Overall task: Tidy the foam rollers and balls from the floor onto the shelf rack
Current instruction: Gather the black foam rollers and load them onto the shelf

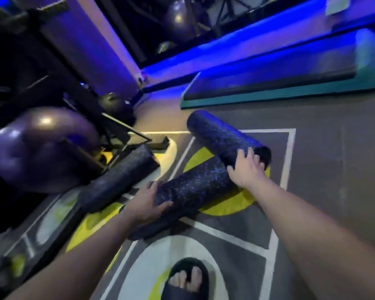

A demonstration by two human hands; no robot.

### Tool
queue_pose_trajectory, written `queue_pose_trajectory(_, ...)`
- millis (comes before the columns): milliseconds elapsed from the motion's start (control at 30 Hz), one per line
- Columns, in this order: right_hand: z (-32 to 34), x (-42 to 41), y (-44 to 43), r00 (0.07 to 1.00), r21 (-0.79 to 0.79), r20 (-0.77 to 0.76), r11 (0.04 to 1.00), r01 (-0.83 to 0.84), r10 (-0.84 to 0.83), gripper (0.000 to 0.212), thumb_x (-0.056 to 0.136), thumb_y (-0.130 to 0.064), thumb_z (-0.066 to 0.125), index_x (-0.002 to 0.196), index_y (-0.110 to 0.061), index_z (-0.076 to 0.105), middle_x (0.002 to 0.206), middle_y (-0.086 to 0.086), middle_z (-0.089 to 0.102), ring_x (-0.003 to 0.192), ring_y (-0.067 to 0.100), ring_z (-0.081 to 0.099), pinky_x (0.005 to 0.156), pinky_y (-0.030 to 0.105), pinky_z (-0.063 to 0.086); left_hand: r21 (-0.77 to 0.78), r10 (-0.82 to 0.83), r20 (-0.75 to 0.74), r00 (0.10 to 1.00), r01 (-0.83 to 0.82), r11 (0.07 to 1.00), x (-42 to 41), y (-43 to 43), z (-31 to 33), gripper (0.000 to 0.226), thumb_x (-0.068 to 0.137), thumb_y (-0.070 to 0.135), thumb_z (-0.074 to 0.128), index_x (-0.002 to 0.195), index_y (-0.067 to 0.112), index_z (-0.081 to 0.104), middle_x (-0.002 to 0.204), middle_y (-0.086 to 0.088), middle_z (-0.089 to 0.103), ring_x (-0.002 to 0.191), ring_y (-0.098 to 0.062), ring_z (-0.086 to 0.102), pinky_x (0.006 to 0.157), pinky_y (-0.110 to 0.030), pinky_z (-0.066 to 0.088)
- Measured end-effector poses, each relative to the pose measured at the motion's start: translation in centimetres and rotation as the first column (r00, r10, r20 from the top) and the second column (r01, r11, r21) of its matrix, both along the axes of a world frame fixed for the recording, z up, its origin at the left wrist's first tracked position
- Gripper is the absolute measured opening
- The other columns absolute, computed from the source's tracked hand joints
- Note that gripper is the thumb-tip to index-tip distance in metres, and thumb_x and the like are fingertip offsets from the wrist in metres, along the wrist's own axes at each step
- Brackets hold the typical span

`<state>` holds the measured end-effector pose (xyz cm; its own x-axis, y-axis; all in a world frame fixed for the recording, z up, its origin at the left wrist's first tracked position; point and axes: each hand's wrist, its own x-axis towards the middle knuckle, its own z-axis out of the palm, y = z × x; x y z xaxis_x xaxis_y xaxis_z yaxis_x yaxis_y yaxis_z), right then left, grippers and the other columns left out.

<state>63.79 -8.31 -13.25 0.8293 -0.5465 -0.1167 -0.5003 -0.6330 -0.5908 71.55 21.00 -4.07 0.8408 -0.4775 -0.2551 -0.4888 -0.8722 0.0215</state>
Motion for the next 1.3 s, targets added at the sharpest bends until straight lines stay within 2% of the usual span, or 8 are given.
queue_pose_trajectory(233, -2.3, -3.3, -0.4, 0.973, -0.201, -0.091, 0.953, -0.226, 0.211, 0.051, 0.096, -0.037, 0.055, 0.139, -0.010, 0.050, 0.171, 0.001, 0.002, 0.137, 0.036, 0.038, 0.106, 0.047, 0.039, -0.106, -0.050, 0.005, 0.999, 0.050, 0.993, 0.0, -3.3, -3.1, 0.113, 0.076, 0.071, 0.070, 0.161, 0.018, 0.019, 0.158, -0.011, 0.036, 0.143, -0.029, 0.042, 0.118, -0.035, 0.034)
queue_pose_trajectory(500, -5.4, -12.3, -6.7, 0.906, -0.084, -0.389, 0.972, -0.218, 0.170, 0.046, 0.098, -0.033, 0.047, 0.139, -0.012, 0.050, 0.146, 0.012, 0.045, 0.136, 0.033, 0.045, 0.109, 0.044, 0.041, 0.249, -0.170, 0.019, 0.985, 0.160, 0.955, 1.3, -14.2, -7.7, 0.159, 0.052, 0.070, 0.087, 0.156, 0.034, -0.027, 0.168, -0.018, 0.001, 0.154, -0.045, 0.006, 0.123, -0.060, 0.015)
queue_pose_trajectory(733, -6.1, -12.2, -10.2, 0.944, 0.125, -0.324, 0.987, 0.100, -0.055, 0.063, 0.096, -0.059, 0.054, 0.137, -0.012, 0.053, 0.140, 0.013, 0.058, 0.128, 0.031, 0.056, 0.104, 0.035, 0.046, 0.038, -0.340, 0.066, 0.938, 0.338, 0.940, 4.8, -19.7, -7.9, 0.147, 0.038, 0.084, 0.077, 0.157, 0.041, 0.000, 0.140, -0.013, 0.042, 0.132, -0.040, 0.042, 0.108, -0.054, 0.043)
queue_pose_trajectory(833, -5.3, -9.4, -10.1, 0.948, 0.482, -0.119, 0.817, 0.316, -0.296, 0.080, 0.082, -0.081, 0.054, 0.125, -0.015, 0.066, 0.119, 0.004, 0.072, 0.105, 0.028, 0.068, 0.088, 0.035, 0.054, -0.298, -0.461, -0.018, 0.887, 0.435, 0.850, 5.5, -24.0, -6.8, 0.139, 0.034, 0.094, 0.071, 0.151, 0.041, 0.019, 0.136, -0.007, 0.053, 0.128, -0.029, 0.052, 0.109, -0.047, 0.044)
queue_pose_trajectory(933, -3.6, -7.4, -11.1, 0.795, 0.874, -0.065, 0.351, 0.337, -0.603, 0.127, 0.050, -0.100, 0.058, 0.122, 0.005, 0.060, 0.081, 0.005, 0.066, 0.067, 0.025, 0.056, 0.060, 0.030, 0.047, -0.618, -0.433, -0.182, 0.883, 0.240, 0.749, 5.4, -28.6, -5.6, 0.123, 0.045, 0.077, 0.083, 0.147, 0.030, 0.034, 0.126, -0.002, 0.061, 0.115, -0.020, 0.061, 0.105, -0.039, 0.049)
queue_pose_trajectory(1033, -3.7, -7.5, -11.7, 0.578, 0.946, -0.111, 0.093, 0.312, -0.808, 0.105, 0.057, -0.100, 0.052, 0.123, -0.020, 0.070, 0.093, 0.001, 0.078, 0.087, 0.026, 0.071, 0.080, 0.046, 0.059, -0.721, -0.471, -0.435, 0.767, 0.016, 0.692, 4.8, -32.7, -5.7, 0.109, 0.052, 0.068, 0.083, 0.144, 0.025, 0.043, 0.100, 0.000, 0.075, 0.088, -0.013, 0.069, 0.085, -0.037, 0.057)
queue_pose_trajectory(1233, -4.7, -11.3, -13.2, 0.113, 0.876, -0.045, 0.015, 0.483, -0.993, 0.099, 0.073, -0.085, 0.063, 0.141, -0.013, 0.053, 0.123, 0.000, 0.064, 0.108, 0.022, 0.064, 0.099, 0.037, 0.050, -0.731, -0.582, -0.638, 0.505, -0.160, 0.663, -0.8, -37.1, -7.6, 0.024, 0.100, 0.008, 0.062, 0.122, 0.001, 0.068, 0.099, -0.019, 0.074, 0.085, -0.018, 0.068, 0.079, -0.029, 0.055)
queue_pose_trajectory(1300, -4.0, -11.7, -14.4, 0.064, 0.826, 0.044, 0.073, 0.559, -0.997, 0.096, 0.074, -0.083, 0.065, 0.139, -0.014, 0.051, 0.125, 0.001, 0.063, 0.110, 0.022, 0.063, 0.103, 0.040, 0.050, -0.771, -0.545, -0.602, 0.583, -0.249, 0.586, -2.0, -38.1, -8.8, 0.016, 0.097, 0.015, 0.065, 0.110, 0.014, 0.074, 0.098, -0.009, 0.077, 0.086, -0.013, 0.073, 0.089, -0.032, 0.059)
